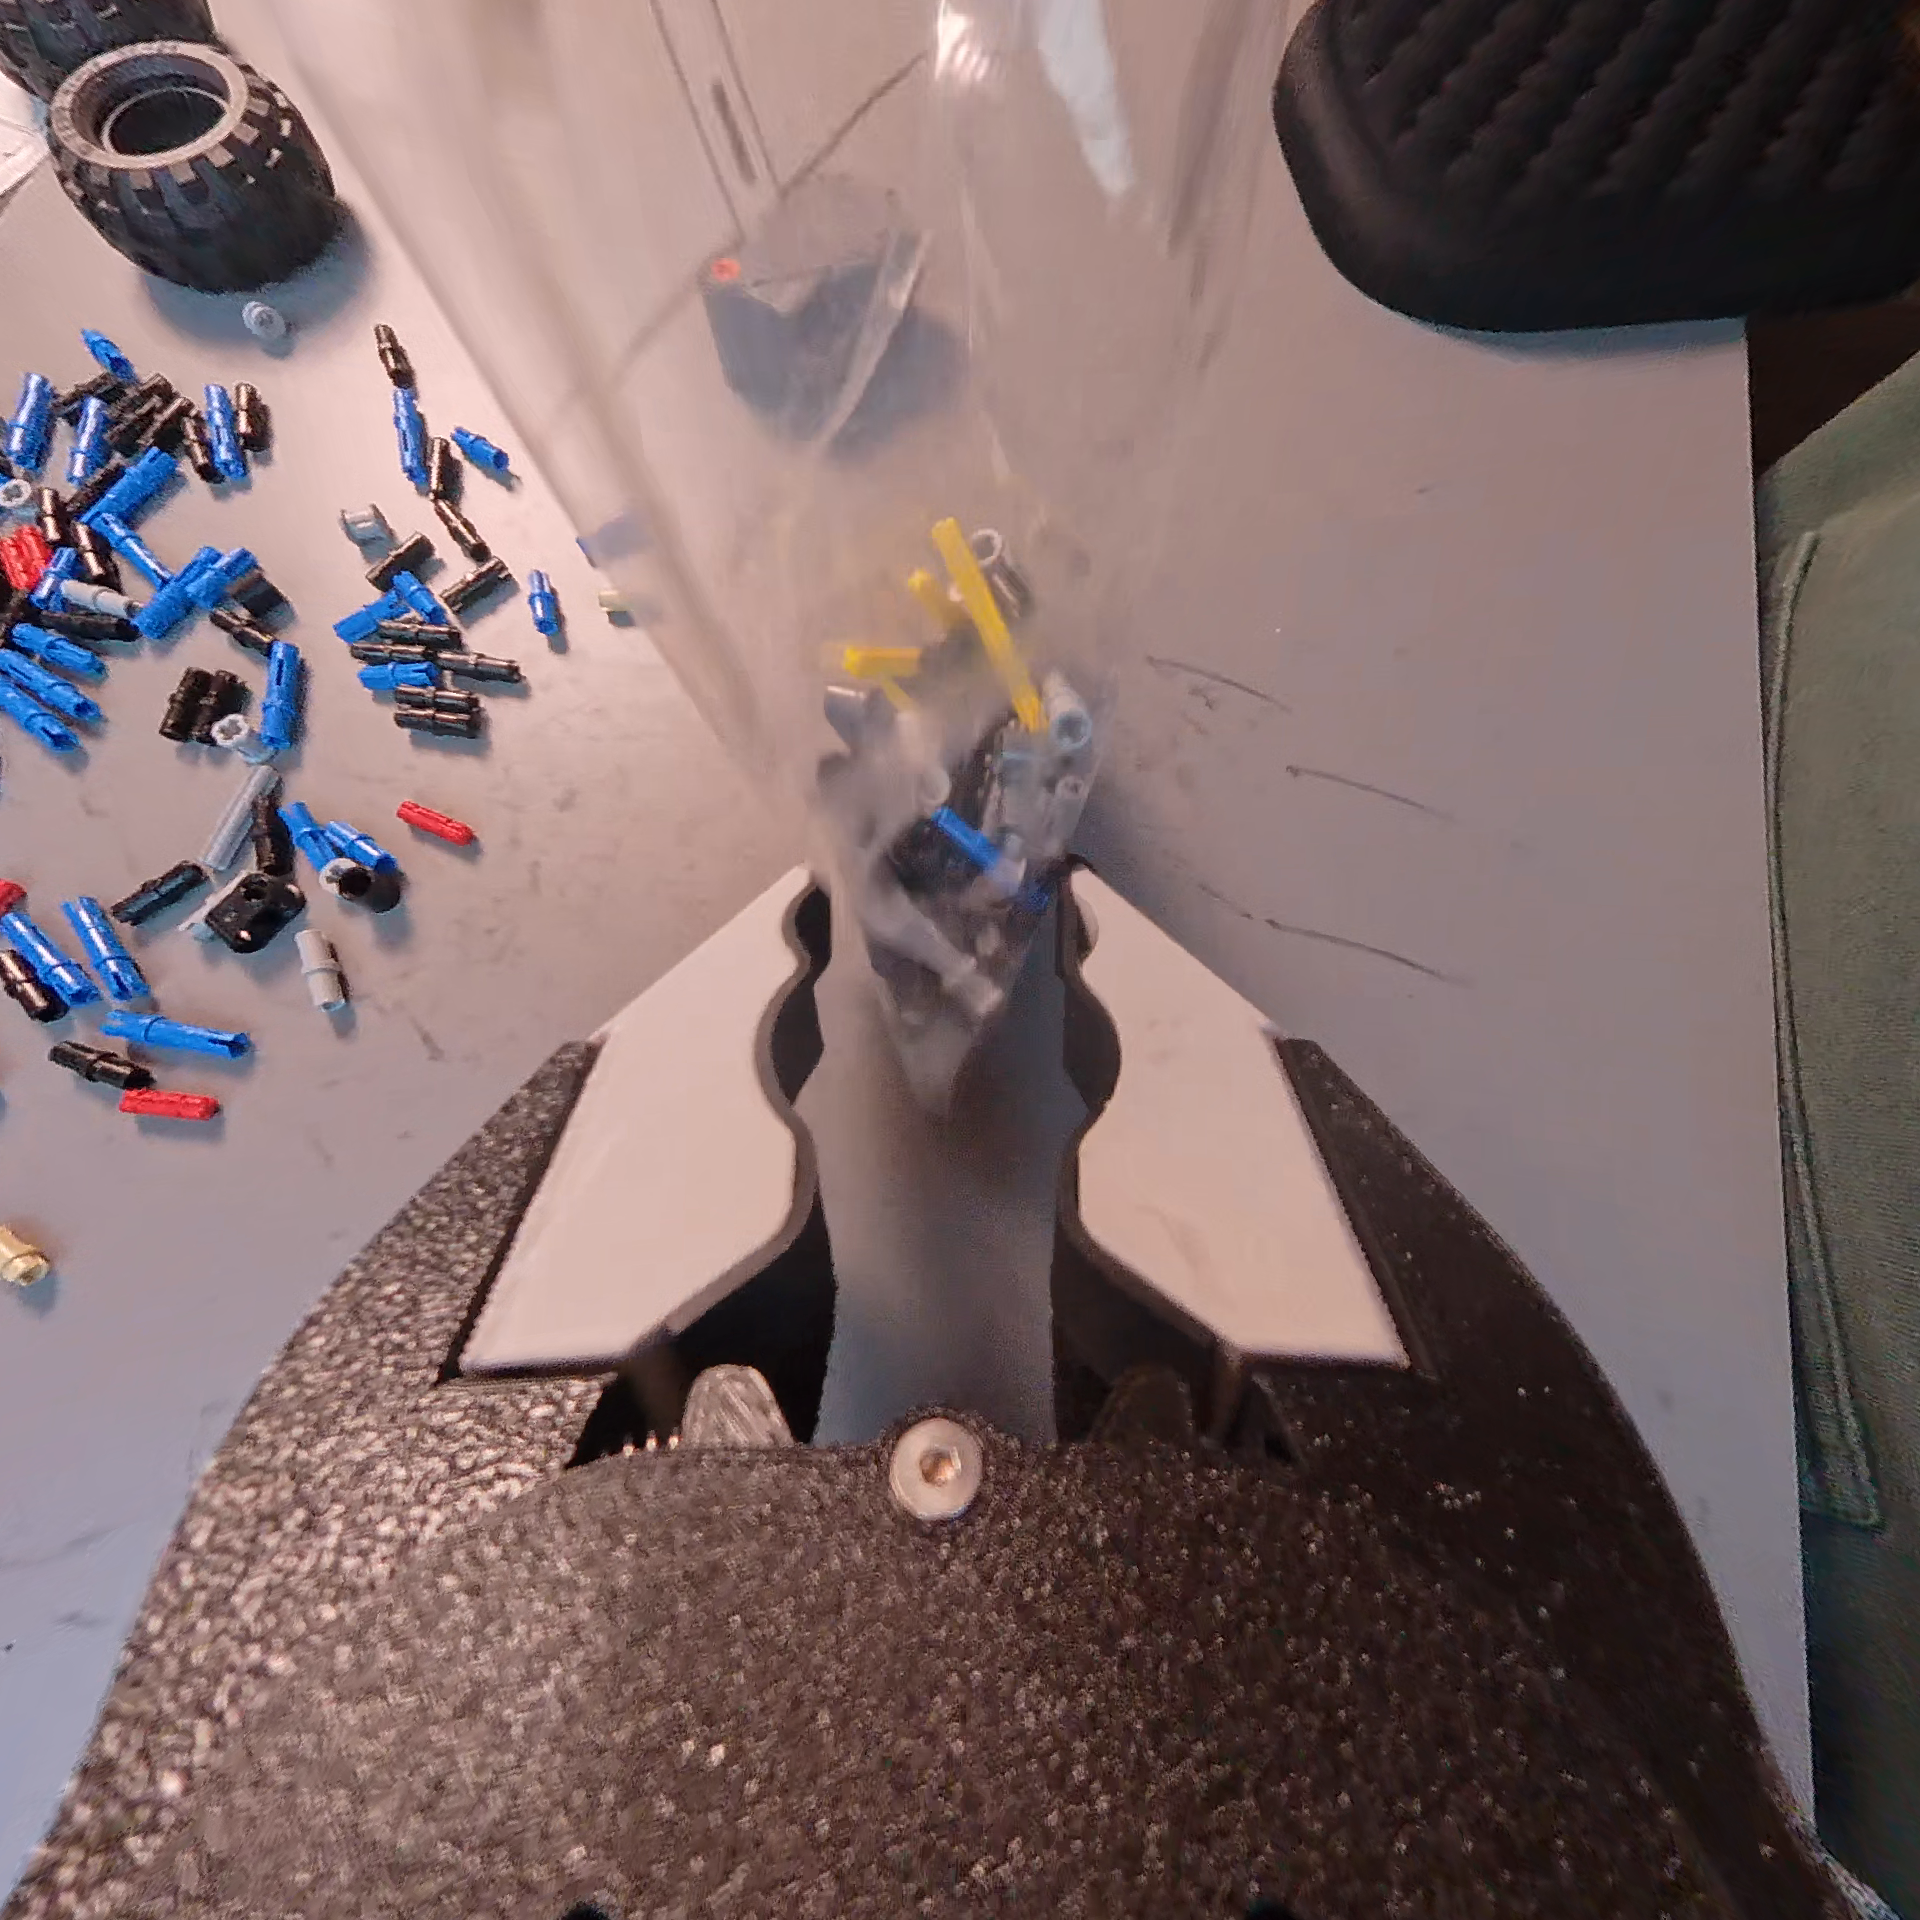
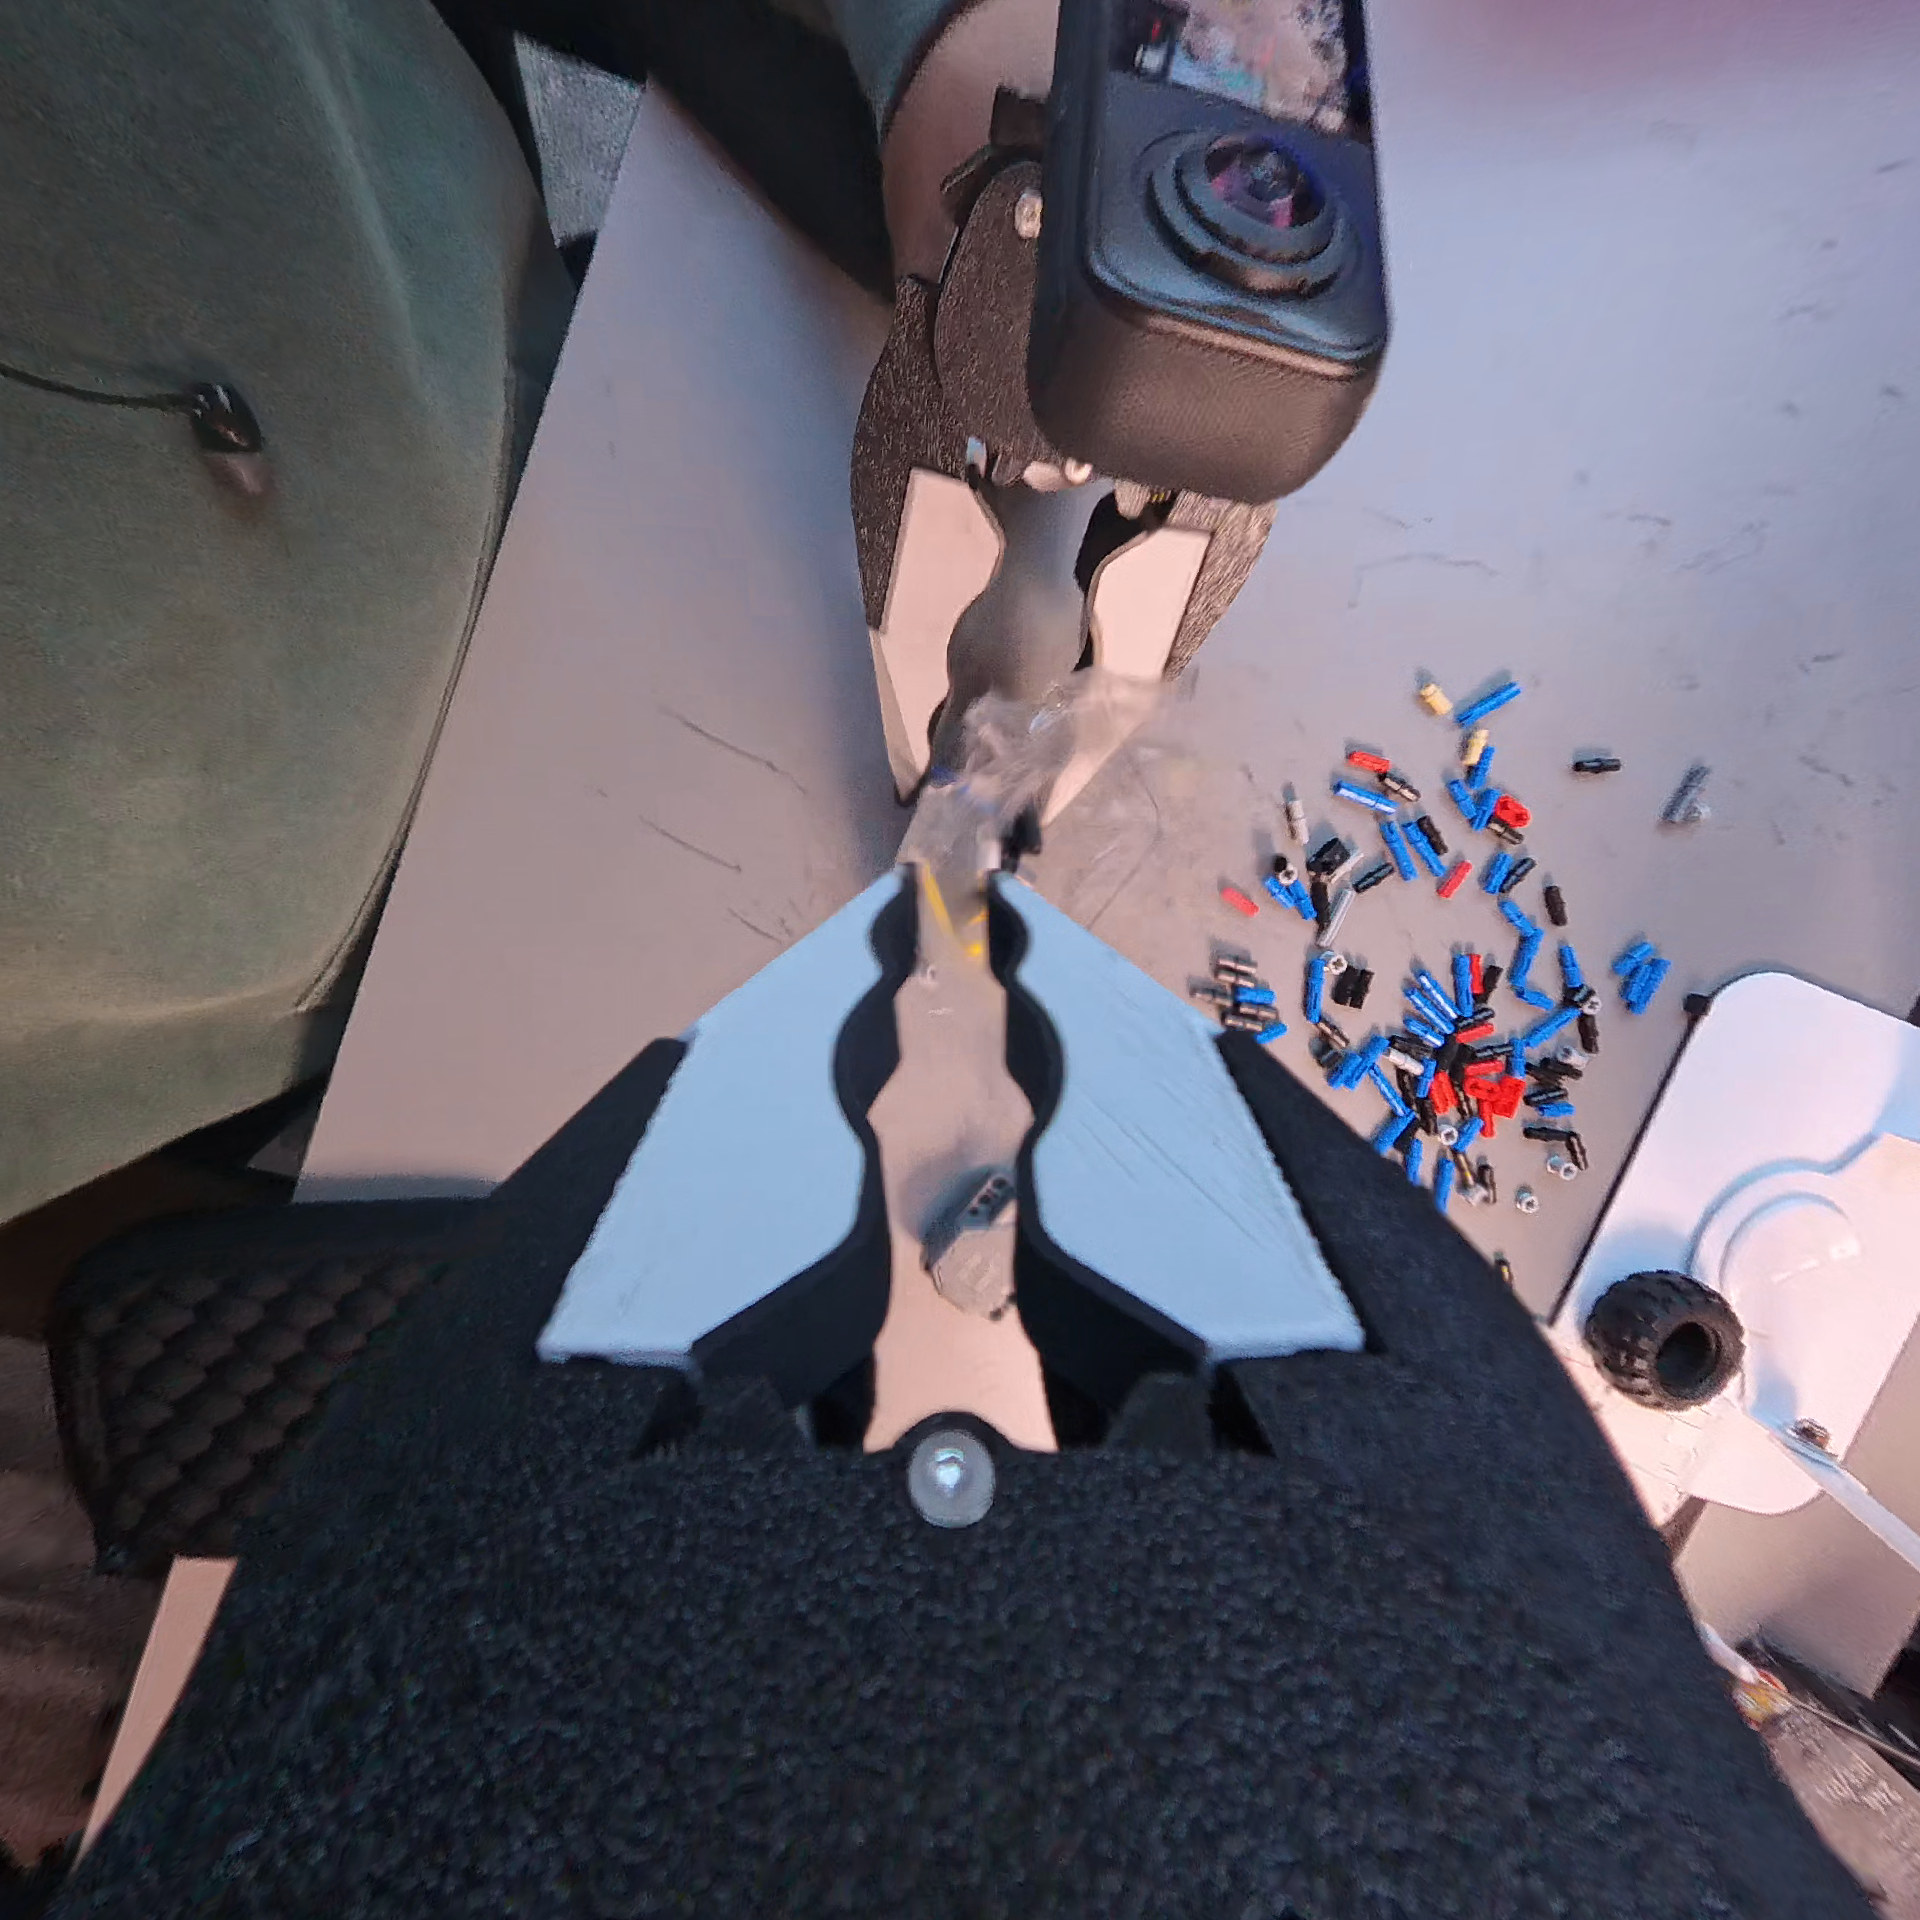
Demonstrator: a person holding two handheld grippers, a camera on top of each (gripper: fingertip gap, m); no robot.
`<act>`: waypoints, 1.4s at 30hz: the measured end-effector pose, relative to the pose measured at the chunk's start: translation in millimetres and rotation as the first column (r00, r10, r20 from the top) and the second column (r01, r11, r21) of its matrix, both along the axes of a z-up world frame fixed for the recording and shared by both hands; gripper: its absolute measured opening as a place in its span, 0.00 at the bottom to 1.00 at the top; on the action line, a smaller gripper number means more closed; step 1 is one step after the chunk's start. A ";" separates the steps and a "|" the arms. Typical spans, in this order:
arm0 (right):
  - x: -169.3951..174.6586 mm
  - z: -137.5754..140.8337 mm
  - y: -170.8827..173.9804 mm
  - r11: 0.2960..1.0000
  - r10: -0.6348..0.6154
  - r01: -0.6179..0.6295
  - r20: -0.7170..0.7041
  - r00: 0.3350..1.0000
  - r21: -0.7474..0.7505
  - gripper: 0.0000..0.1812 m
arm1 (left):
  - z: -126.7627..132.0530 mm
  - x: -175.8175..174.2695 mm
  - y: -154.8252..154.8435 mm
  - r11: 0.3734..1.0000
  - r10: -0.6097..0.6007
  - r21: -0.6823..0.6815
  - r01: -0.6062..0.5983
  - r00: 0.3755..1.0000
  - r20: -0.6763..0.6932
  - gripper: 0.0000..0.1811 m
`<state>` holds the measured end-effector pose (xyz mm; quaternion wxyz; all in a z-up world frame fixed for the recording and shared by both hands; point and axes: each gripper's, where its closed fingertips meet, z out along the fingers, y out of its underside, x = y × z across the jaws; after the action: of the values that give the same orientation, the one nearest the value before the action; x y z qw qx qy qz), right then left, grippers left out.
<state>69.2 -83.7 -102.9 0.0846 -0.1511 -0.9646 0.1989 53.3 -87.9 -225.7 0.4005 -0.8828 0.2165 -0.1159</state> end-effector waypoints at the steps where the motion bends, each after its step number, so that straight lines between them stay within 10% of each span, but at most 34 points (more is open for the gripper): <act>1: 0.5 7.8 -2.7 0.999 -0.013 0.012 -0.023 1.000 -0.040 0.13 | 0.4 1.4 -1.3 1.000 -0.010 -0.001 0.010 1.000 0.000 0.18; 6: -2.4 55.1 36.4 0.946 -0.227 0.174 -0.176 0.958 -0.273 0.21 | 0.4 0.6 -2.0 1.000 -0.002 -0.007 0.002 1.000 0.006 0.15; 13: 22.5 -102.5 145.5 0.860 -0.511 0.509 -0.037 0.859 -0.040 0.34 | 0.7 -2.2 2.0 1.000 0.019 0.006 -0.019 1.000 0.010 0.15; 16: 24.7 -129.5 150.8 0.843 -0.536 0.536 0.012 0.844 -0.044 0.23 | 1.0 -5.8 4.5 0.999 0.036 0.018 -0.037 0.999 0.009 0.15; 19: 17.8 -102.1 140.3 0.868 -0.488 0.483 -0.020 0.873 -0.117 0.22 | 1.9 -8.5 6.4 0.998 0.048 0.027 -0.049 0.999 0.017 0.15; 23: 0.0 28.8 84.7 0.881 -0.375 0.292 -0.174 0.910 -0.371 0.22 | 4.9 -10.0 8.7 0.998 0.050 0.044 -0.051 0.999 0.021 0.15; 26: -11.7 78.0 52.6 0.951 -0.260 0.191 -0.294 0.920 -0.243 0.22 | 5.8 -9.7 10.1 0.997 0.046 0.058 -0.046 0.999 -0.003 0.15; 33: -42.3 35.1 39.3 0.967 -0.030 0.104 -0.303 0.952 0.231 0.22 | 6.5 -7.1 6.1 0.997 0.032 0.073 -0.030 0.999 -0.031 0.15; 42: -37.9 22.8 21.1 0.957 0.131 -0.046 -0.284 0.950 0.288 0.22 | 3.8 -6.9 4.1 0.999 0.025 0.046 -0.025 1.000 0.001 0.14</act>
<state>31.3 -62.6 -80.1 0.2414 -0.0620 -0.9646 0.0860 46.4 -83.8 -221.9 0.4220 -0.8760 0.2081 -0.1063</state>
